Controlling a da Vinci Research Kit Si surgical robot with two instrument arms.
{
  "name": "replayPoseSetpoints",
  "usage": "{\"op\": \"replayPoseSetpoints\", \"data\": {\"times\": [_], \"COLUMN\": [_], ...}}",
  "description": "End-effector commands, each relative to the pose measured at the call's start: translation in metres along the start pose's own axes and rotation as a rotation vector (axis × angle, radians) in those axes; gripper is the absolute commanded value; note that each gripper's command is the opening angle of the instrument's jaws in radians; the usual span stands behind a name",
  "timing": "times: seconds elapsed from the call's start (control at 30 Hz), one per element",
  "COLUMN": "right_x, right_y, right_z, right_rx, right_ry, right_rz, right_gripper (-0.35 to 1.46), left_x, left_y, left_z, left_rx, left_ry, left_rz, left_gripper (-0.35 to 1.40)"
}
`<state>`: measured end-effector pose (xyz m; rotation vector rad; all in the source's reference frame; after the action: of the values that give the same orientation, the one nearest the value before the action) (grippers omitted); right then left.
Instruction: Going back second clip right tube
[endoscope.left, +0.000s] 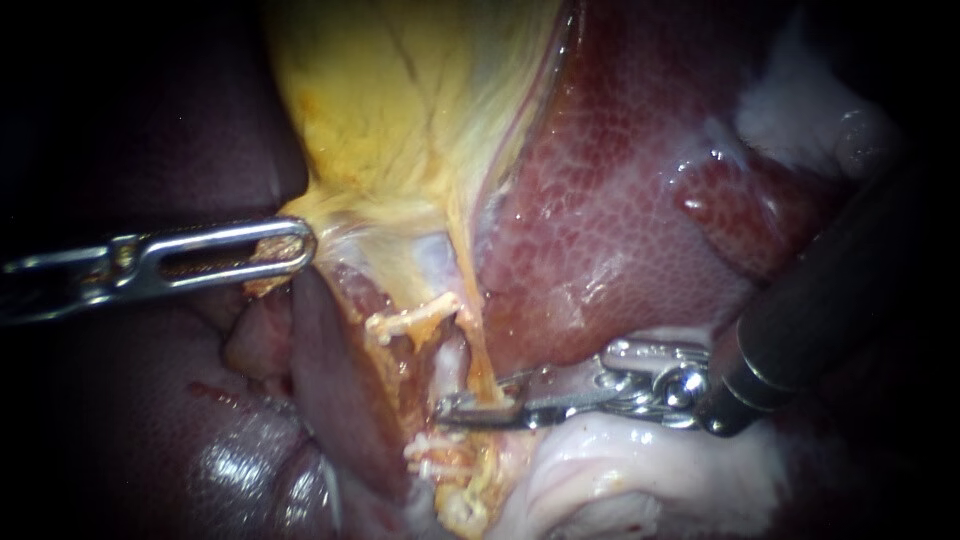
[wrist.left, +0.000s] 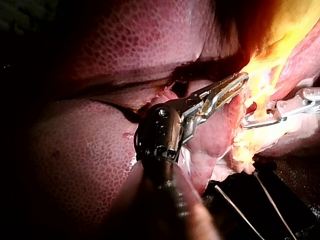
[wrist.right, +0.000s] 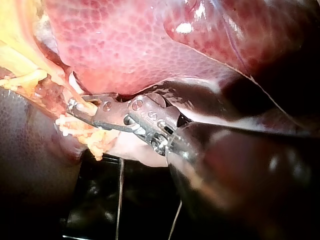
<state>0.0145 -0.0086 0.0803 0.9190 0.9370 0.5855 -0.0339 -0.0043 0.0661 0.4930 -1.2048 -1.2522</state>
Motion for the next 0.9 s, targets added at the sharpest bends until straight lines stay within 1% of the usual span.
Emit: {"op": "replayPoseSetpoints", "data": {"times": [0.03,0.17,0.2,0.23,0.27,0.3,0.33,0.4,0.47,0.7,0.8,0.9], "right_x": [0.0,0.0002,0.0002,0.0002,0.0003,0.0007,0.001,0.0017,0.0019,0.0021,0.0028,0.0043], "right_y": [0.0,-0.0003,-0.0003,-0.0004,-0.0003,-0.0002,-0.0001,0.0001,0.0,-0.0009,-0.0016,-0.0029], "right_z": [0.0,-0.0001,-0.0001,0.0001,0.0002,0.0003,0.0002,-0.0003,-0.001,-0.0046,-0.0071,-0.0102], "right_rx": [0.001,0.004,0.002,-0.01,-0.032,-0.055,-0.061,-0.08,-0.082,-0.085,-0.094,-0.095], "right_ry": [0.001,0.003,0.004,0.011,0.025,0.038,0.045,0.055,0.054,0.054,0.06,0.081], "right_rz": [0.0,0.001,0.0,-0.011,-0.045,-0.047,-0.056,-0.078,-0.098,-0.143,-0.149,-0.166], "right_gripper": [-0.35,-0.35,-0.27,-0.05,0.16,0.44,0.57,0.6,0.6,0.6,0.6,0.6], "left_x": [0.0,0.0001,0.0001,0.0001,0.0001,0.0001,0.0001,0.0001,0.0001,0.0001,0.0001,0.0002], "left_y": [0.0,0.0,0.0,0.0,0.0,0.0,0.0,0.0,0.0,0.0,0.0,0.0001], "left_z": [0.0,0.0,0.0,0.0,0.0,0.0,0.0,0.0,-0.0001,-0.0001,-0.0001,-0.0001], "left_rx": [0.0,0.0,0.0,0.0,0.0,0.0,0.0,0.0,0.0,0.0,0.0,0.0], "left_ry": [0.0,0.0,0.0,0.0,0.0,0.0,0.0,0.0,0.0,0.0,0.0,0.0], "left_rz": [0.0,0.0,0.0,0.0,0.0,0.0,0.0,0.0,0.0,0.001,0.001,0.001], "left_gripper": [-0.35,-0.35,-0.35,-0.35,-0.35,-0.35,-0.35,-0.35,-0.35,-0.35,-0.35,-0.35]}}
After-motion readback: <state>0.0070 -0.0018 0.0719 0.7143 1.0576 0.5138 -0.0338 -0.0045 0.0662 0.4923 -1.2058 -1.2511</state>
